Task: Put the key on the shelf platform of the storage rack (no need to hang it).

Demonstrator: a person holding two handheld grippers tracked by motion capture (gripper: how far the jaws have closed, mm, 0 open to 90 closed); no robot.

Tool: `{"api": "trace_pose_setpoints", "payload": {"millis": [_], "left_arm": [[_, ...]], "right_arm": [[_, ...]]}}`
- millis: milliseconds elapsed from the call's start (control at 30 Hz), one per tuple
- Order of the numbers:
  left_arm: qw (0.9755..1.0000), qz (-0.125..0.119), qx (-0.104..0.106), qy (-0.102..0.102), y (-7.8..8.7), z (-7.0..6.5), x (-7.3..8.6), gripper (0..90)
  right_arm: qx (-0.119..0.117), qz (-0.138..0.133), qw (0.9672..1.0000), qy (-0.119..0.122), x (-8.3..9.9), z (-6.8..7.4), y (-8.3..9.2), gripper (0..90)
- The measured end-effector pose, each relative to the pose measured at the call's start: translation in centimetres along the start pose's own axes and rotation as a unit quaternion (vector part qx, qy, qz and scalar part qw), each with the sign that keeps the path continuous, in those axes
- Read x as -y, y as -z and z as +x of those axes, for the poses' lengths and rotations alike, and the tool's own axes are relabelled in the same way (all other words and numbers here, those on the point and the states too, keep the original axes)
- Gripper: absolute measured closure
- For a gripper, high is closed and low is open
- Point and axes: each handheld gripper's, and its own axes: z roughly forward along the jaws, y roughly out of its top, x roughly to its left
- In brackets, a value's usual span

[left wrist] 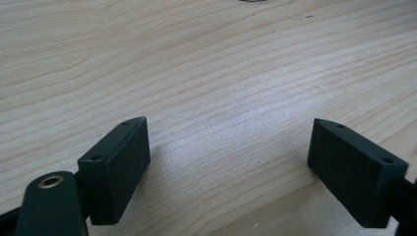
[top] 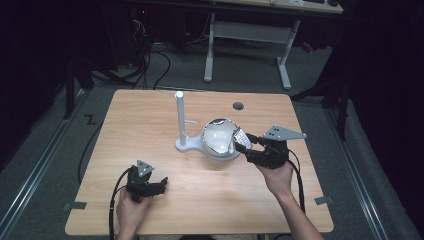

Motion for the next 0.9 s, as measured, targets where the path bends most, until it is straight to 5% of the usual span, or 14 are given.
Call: {"api": "trace_pose_setpoints", "payload": {"millis": [467,900], "left_arm": [[1.0,-0.001,-0.002,0.004,0.0,-0.1,0.0,16.4],[1.0,0.0,-0.002,0.004,0.0,-0.1,0.0,16.4]], "right_arm": [[0.025,0.016,0.9994,-0.02,-0.1,-1.6,-3.8,49.5],[0.02,0.045,0.9982,-0.035,1.0,-2.6,-6.2,49.4]]}}
